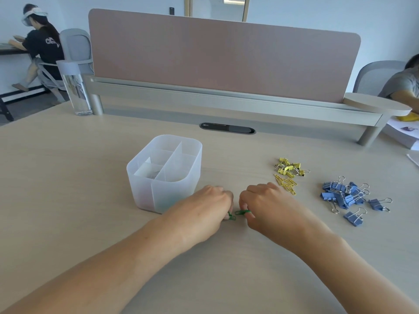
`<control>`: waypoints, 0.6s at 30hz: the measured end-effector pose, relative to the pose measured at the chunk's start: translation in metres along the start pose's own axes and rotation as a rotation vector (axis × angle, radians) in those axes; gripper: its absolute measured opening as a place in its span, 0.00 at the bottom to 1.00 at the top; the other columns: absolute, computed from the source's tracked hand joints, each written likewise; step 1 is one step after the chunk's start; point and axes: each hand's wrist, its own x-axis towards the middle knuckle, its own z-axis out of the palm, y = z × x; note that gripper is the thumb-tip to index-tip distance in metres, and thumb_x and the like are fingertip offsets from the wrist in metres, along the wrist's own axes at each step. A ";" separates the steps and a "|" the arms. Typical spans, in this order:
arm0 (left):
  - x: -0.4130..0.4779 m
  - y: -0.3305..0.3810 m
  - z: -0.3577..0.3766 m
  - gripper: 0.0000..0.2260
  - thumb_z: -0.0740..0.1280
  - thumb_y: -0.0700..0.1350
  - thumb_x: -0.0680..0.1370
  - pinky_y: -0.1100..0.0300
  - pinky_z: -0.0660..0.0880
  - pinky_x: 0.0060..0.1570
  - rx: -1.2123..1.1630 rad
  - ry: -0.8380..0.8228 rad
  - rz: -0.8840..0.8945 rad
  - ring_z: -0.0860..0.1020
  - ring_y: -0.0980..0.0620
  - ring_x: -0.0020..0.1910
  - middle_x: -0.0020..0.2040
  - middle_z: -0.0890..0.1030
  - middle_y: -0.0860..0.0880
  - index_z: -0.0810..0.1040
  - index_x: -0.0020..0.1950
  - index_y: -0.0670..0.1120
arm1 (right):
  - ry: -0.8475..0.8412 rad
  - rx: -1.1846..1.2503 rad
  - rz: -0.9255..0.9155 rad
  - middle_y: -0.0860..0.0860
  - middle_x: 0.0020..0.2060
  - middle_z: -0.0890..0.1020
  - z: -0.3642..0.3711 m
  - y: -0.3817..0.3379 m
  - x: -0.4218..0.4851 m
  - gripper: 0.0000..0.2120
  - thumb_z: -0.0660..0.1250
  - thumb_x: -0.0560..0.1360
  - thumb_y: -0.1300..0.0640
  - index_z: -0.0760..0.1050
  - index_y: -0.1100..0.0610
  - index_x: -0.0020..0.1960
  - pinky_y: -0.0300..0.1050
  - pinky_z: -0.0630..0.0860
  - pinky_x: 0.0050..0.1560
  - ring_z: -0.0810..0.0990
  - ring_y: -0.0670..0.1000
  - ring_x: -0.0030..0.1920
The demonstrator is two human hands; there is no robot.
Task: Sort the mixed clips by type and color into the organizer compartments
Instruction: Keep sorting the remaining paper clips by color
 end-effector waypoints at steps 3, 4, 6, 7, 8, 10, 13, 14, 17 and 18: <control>0.002 -0.004 0.004 0.04 0.61 0.40 0.81 0.61 0.70 0.46 -0.018 0.028 -0.031 0.70 0.53 0.50 0.50 0.73 0.51 0.73 0.51 0.49 | 0.008 0.020 0.021 0.50 0.54 0.77 0.001 -0.001 0.003 0.11 0.59 0.77 0.58 0.73 0.55 0.58 0.40 0.64 0.51 0.75 0.53 0.54; 0.003 -0.005 0.005 0.04 0.62 0.39 0.81 0.62 0.70 0.46 -0.021 0.031 -0.044 0.71 0.53 0.51 0.50 0.73 0.51 0.73 0.51 0.49 | 0.006 0.023 0.026 0.50 0.54 0.76 0.000 -0.001 0.003 0.11 0.58 0.77 0.58 0.73 0.55 0.58 0.39 0.61 0.47 0.75 0.52 0.55; 0.004 -0.007 0.005 0.03 0.62 0.39 0.80 0.62 0.69 0.46 -0.024 0.030 -0.067 0.72 0.52 0.52 0.51 0.74 0.50 0.74 0.51 0.47 | -0.003 0.027 0.034 0.49 0.54 0.76 0.000 0.000 0.003 0.11 0.58 0.78 0.58 0.73 0.54 0.58 0.39 0.60 0.44 0.74 0.51 0.55; 0.005 -0.007 0.004 0.03 0.62 0.40 0.81 0.61 0.69 0.46 -0.027 0.025 -0.075 0.72 0.52 0.51 0.51 0.75 0.49 0.74 0.51 0.46 | -0.007 0.041 0.042 0.49 0.54 0.76 0.000 0.002 0.003 0.11 0.57 0.78 0.58 0.73 0.54 0.58 0.39 0.63 0.44 0.74 0.51 0.55; 0.005 -0.007 0.002 0.02 0.62 0.41 0.81 0.61 0.69 0.46 -0.032 0.023 -0.080 0.72 0.52 0.51 0.52 0.75 0.49 0.74 0.52 0.45 | -0.012 0.058 0.048 0.49 0.54 0.76 0.000 0.003 0.003 0.11 0.58 0.78 0.58 0.73 0.54 0.57 0.40 0.66 0.45 0.75 0.51 0.54; 0.004 -0.008 0.000 0.02 0.62 0.41 0.81 0.63 0.65 0.42 -0.039 0.022 -0.080 0.70 0.54 0.48 0.51 0.74 0.50 0.74 0.51 0.46 | -0.021 0.077 0.046 0.49 0.53 0.76 0.000 0.003 0.004 0.10 0.58 0.78 0.58 0.73 0.54 0.57 0.41 0.68 0.48 0.75 0.51 0.53; 0.003 -0.008 0.000 0.03 0.62 0.41 0.81 0.64 0.63 0.42 -0.058 0.017 -0.082 0.70 0.54 0.49 0.53 0.75 0.50 0.75 0.52 0.47 | -0.013 0.126 0.058 0.47 0.51 0.76 0.000 0.002 0.006 0.09 0.59 0.78 0.56 0.74 0.53 0.57 0.42 0.70 0.47 0.76 0.50 0.51; 0.003 -0.008 0.000 0.04 0.62 0.41 0.81 0.64 0.65 0.43 -0.066 0.019 -0.084 0.71 0.53 0.51 0.54 0.75 0.50 0.75 0.53 0.47 | -0.013 0.201 0.082 0.45 0.49 0.76 0.000 0.002 0.006 0.08 0.61 0.77 0.56 0.75 0.52 0.54 0.41 0.71 0.47 0.77 0.49 0.49; 0.003 -0.008 0.001 0.04 0.62 0.42 0.81 0.62 0.68 0.49 -0.077 0.023 -0.088 0.72 0.52 0.55 0.55 0.75 0.50 0.75 0.55 0.47 | -0.016 0.440 0.140 0.43 0.38 0.77 -0.001 0.005 0.006 0.04 0.67 0.73 0.57 0.76 0.49 0.45 0.35 0.72 0.43 0.75 0.41 0.39; 0.003 -0.008 0.001 0.04 0.62 0.42 0.81 0.61 0.69 0.50 -0.080 0.026 -0.089 0.71 0.52 0.55 0.55 0.75 0.50 0.75 0.55 0.47 | -0.025 0.475 0.152 0.43 0.37 0.78 -0.001 0.007 0.006 0.04 0.68 0.73 0.57 0.76 0.49 0.44 0.34 0.71 0.42 0.75 0.41 0.37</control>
